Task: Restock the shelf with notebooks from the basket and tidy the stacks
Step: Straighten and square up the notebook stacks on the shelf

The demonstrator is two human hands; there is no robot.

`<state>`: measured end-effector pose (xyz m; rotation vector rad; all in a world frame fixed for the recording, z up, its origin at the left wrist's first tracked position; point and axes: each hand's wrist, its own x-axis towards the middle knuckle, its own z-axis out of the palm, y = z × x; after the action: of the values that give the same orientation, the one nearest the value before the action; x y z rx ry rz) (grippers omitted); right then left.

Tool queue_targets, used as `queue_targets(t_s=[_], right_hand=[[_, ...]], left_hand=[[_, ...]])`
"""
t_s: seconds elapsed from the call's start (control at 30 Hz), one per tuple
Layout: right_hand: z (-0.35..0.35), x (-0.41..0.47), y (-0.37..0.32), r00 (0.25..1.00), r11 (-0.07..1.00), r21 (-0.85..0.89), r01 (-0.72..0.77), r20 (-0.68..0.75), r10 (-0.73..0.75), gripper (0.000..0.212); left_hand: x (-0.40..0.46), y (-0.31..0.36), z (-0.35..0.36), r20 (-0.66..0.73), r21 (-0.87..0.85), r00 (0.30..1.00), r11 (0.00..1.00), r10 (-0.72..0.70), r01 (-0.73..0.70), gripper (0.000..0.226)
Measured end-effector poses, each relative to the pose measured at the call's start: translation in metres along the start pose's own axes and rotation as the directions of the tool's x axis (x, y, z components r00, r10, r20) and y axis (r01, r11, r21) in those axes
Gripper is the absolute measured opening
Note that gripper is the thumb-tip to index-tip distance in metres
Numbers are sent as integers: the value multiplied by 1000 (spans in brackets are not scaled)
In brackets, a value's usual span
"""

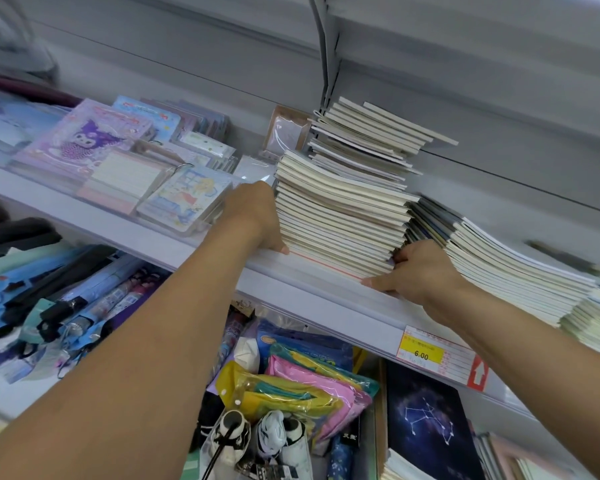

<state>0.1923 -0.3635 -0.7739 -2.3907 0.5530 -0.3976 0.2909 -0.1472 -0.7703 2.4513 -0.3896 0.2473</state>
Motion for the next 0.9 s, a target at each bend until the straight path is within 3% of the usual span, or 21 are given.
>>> queue_targets(t_s=[0.17, 0.3, 0.47, 0.63, 0.73, 0.87, 0.9], right_hand=[[-2, 1, 0, 997, 991, -115, 63, -31, -67, 62], [-1, -4, -4, 992, 964, -244, 104, -46, -118, 48], [-1, -8, -8, 983, 946, -291, 142, -73, -170, 53], [4, -1, 5, 988, 978, -159, 136, -55, -146, 48], [4, 5, 6, 998, 998, -60, 27, -58, -30, 59], [8, 8, 4, 996, 980, 193, -58, -61, 71, 113], [9, 3, 1, 994, 963, 262, -65, -73, 87, 109]], left_hand=[[-2, -4, 1, -39, -9, 998, 999, 43, -44, 64], [-3, -3, 3, -60, 60, 995, 995, 85, -82, 63], [-3, -1, 6, -64, 83, 994, 993, 84, -78, 65], [-5, -1, 4, -54, 27, 996, 998, 66, -64, 61], [-2, -4, 4, -28, -40, 999, 998, 45, -46, 63], [1, -5, 6, -14, -83, 1000, 996, 25, -26, 66], [0, -5, 6, -24, -89, 999, 996, 24, -26, 66]])
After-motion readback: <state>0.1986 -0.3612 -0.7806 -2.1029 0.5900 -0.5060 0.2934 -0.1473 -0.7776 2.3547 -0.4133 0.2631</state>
